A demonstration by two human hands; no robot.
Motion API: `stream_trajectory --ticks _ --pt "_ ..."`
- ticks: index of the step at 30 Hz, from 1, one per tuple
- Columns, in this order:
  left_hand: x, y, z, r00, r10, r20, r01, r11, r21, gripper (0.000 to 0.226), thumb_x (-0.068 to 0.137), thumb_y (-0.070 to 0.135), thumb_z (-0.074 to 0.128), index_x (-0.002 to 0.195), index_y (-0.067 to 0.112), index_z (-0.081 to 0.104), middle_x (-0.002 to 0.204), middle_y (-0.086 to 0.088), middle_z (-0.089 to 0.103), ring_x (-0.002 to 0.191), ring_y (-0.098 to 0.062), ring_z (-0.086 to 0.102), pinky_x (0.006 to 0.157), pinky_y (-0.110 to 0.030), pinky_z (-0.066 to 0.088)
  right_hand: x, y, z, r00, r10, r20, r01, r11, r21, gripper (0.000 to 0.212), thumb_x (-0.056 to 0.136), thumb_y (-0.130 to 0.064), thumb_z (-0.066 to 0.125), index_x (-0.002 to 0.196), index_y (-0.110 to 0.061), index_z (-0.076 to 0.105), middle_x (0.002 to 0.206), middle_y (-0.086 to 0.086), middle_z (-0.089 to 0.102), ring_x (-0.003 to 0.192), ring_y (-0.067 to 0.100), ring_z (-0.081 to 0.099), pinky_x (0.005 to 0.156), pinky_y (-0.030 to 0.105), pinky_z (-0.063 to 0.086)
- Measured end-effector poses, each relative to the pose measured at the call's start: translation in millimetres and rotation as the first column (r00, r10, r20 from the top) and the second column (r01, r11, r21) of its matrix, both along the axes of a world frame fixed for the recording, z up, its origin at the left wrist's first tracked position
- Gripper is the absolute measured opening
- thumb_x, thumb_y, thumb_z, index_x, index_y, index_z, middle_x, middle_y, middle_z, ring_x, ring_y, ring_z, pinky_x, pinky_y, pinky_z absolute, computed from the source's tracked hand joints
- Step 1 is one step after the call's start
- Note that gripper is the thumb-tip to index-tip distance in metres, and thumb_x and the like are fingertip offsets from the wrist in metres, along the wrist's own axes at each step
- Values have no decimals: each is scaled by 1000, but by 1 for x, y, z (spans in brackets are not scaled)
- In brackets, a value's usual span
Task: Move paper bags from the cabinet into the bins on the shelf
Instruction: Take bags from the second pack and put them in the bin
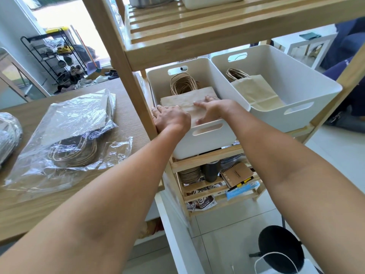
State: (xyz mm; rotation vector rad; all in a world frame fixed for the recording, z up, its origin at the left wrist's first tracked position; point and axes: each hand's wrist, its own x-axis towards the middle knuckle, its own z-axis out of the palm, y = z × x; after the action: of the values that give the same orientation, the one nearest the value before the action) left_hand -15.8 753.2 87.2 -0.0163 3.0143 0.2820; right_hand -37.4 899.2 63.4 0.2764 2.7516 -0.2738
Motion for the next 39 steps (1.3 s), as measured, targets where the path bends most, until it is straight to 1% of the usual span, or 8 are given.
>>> stream_trajectory --ticks 6,11,19,24,27,31,36,39 --pt "6 -6 2 997 -76 14 74 993 89 62 103 40 16 152 2 16 161 -14 3 149 -32 2 120 -41 4 27 2 22 970 -47 -237 28 996 -82 77 89 -53 55 153 -35 16 163 6 6 149 23 14 119 36 15" --pt "26 -13 0 918 -390 -75 396 912 103 61 102 44 15 154 14 12 162 -12 -3 149 -27 -5 120 -42 -2 71 11 36 927 -83 -367 62 996 -68 72 88 -50 58 150 -29 29 160 11 18 148 25 19 120 38 18" --pt "81 -47 -6 692 -709 -137 719 695 31 58 102 43 18 154 19 13 162 -5 3 150 -22 -1 120 -43 -3 144 -15 26 906 -274 -322 293 956 12 73 88 -50 57 150 -22 30 155 21 20 144 34 25 117 41 25" --pt "103 -119 -11 578 -812 -78 816 575 57 58 102 43 20 155 22 8 162 -1 4 150 -21 7 120 -40 0 179 -77 18 879 -416 -233 434 901 30 78 86 -45 60 151 -19 25 153 25 22 139 38 31 114 41 31" --pt "99 -179 -13 580 -814 -25 813 576 85 58 102 43 22 155 22 9 162 -1 7 149 -23 13 122 -41 4 186 -134 19 870 -454 -192 469 882 44 66 88 -38 58 145 -14 37 147 21 35 133 36 41 108 37 37" --pt "70 -267 -4 669 -742 -47 742 661 114 56 102 41 26 153 19 18 161 -3 16 146 -26 22 120 -43 17 173 -221 21 910 -390 -138 397 917 26 39 88 -33 56 118 -8 63 125 18 60 114 32 56 80 26 41" --pt "31 -341 18 773 -590 -235 629 759 165 46 101 37 33 140 14 44 143 -13 43 129 -33 44 108 -40 36 135 -298 31 903 -360 -232 347 933 -98 33 92 -30 54 112 -7 67 120 13 64 109 29 59 86 28 46" --pt "3 -377 29 823 -432 -370 538 802 260 41 100 33 38 130 10 54 133 -16 50 123 -33 48 104 -39 38 96 -332 41 853 -407 -328 342 909 -237 31 90 -23 52 112 -7 65 116 14 65 105 30 60 91 35 50"
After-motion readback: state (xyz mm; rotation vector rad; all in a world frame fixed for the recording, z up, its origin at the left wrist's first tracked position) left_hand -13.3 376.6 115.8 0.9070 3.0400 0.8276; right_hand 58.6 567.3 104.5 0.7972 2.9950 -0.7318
